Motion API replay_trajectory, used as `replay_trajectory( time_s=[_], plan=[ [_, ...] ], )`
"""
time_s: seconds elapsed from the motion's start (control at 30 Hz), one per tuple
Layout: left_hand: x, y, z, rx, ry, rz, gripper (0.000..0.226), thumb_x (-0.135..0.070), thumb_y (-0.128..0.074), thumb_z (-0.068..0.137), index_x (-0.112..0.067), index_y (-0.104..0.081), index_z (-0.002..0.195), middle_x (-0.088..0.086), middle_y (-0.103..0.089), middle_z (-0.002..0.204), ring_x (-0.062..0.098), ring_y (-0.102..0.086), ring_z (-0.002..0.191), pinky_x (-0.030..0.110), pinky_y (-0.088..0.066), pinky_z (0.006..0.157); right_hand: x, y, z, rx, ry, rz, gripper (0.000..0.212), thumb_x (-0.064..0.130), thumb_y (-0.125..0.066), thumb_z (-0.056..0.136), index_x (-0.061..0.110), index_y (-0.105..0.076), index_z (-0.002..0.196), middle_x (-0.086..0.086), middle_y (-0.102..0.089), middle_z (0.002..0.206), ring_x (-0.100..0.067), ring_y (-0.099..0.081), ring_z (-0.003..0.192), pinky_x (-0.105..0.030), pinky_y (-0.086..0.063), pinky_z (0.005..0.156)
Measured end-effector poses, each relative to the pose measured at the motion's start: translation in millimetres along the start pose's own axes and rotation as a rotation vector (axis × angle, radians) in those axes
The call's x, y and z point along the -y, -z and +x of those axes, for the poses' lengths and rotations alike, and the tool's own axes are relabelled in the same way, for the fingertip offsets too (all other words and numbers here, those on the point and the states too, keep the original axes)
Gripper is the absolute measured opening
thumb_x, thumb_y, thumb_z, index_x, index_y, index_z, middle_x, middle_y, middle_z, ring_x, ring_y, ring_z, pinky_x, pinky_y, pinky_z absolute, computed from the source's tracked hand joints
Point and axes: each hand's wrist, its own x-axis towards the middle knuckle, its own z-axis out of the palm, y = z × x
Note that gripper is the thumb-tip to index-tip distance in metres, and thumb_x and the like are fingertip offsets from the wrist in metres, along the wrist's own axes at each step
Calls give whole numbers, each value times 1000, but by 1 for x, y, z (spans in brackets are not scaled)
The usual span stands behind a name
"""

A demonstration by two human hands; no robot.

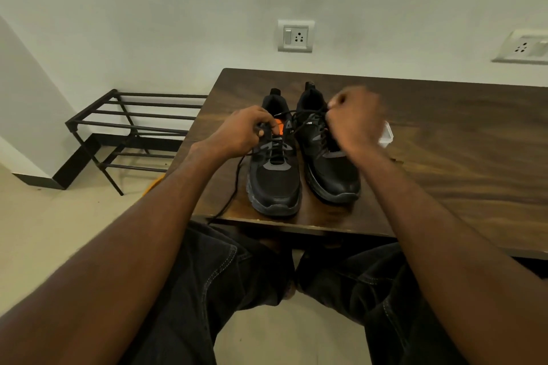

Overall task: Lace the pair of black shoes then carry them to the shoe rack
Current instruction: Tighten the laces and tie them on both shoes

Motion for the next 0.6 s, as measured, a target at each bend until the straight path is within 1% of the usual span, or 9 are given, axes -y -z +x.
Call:
replay_trajectory(
  time_s=[0.07, 0.13, 0.2, 0.27, 0.33, 0.4, 0.43, 0.53, 0.6],
  plan=[
    [0, 0, 0, -1, -5, 11, 44, 13, -59, 90, -21, -75, 112, -2, -59, 133, 19, -57, 121, 44, -55, 102, -8, 15, 13, -103, -23, -59, 20, 13, -63, 94, 20, -78, 106, -3, -75, 111, -27, -71, 102, -32, -49, 82],
    [1, 1, 0, -7, -17, 12, 43, 13, -57, 90, -20, -76, 110, -1, -61, 129, 19, -58, 119, 46, -54, 102, -12, 17, 13, -41, 82, -104, 33, 9, -61, 93, 16, -71, 124, -5, -66, 128, -28, -66, 112, -35, -48, 91],
    [1, 1, 1, -11, -23, 23, 42, 12, -58, 90, -22, -76, 108, -3, -62, 125, 19, -59, 116, 46, -54, 101, -6, 10, 1, 72, 218, -87, 37, 12, -67, 94, 17, -68, 131, -3, -62, 135, -23, -64, 115, -34, -49, 96],
    [1, 1, 1, -11, -20, 45, 40, 9, -60, 90, -23, -76, 107, -5, -62, 125, 18, -60, 115, 46, -55, 100, 4, -6, -10, 216, 316, -95, 31, 24, -72, 96, 21, -71, 127, 1, -64, 129, -19, -65, 111, -32, -51, 96],
    [-1, 1, 0, -17, -17, 46, 41, 10, -58, 90, -22, -76, 108, -5, -63, 125, 18, -60, 115, 47, -55, 100, 12, -21, -20, 416, 334, -147, 23, 33, -72, 96, 27, -74, 118, 1, -71, 117, -21, -68, 106, -41, -57, 94],
    [-4, 2, -1, -9, -21, 48, 44, 14, -56, 89, -20, -76, 109, -2, -63, 126, 20, -60, 115, 47, -54, 100, 14, -30, -24, 501, 303, -184, 14, 33, -71, 96, 30, -77, 109, 0, -73, 107, -23, -69, 101, -48, -59, 90],
    [-5, 3, -1, -4, -21, 48, 45, 15, -55, 88, -20, -76, 108, -2, -62, 127, 20, -60, 115, 47, -54, 100, 13, -29, -22, 470, 277, -187, 12, 32, -71, 96, 29, -77, 106, -2, -73, 104, -24, -69, 99, -48, -60, 89],
    [-4, 4, 0, 4, -15, 26, 43, 14, -56, 88, -21, -75, 106, -2, -61, 127, 20, -58, 117, 45, -54, 101, 2, -14, -6, 222, 148, -211, 11, 27, -71, 95, 24, -78, 103, -5, -74, 99, -28, -71, 93, -45, -61, 83],
    [-3, 3, 1, 2, -28, 31, 40, 11, -57, 91, -27, -72, 98, -4, -61, 123, 21, -58, 116, 43, -54, 99, -6, -3, 3, 150, 109, -250, 12, 22, -72, 94, 21, -78, 105, -7, -74, 102, -31, -71, 94, -43, -60, 82]
  ],
)
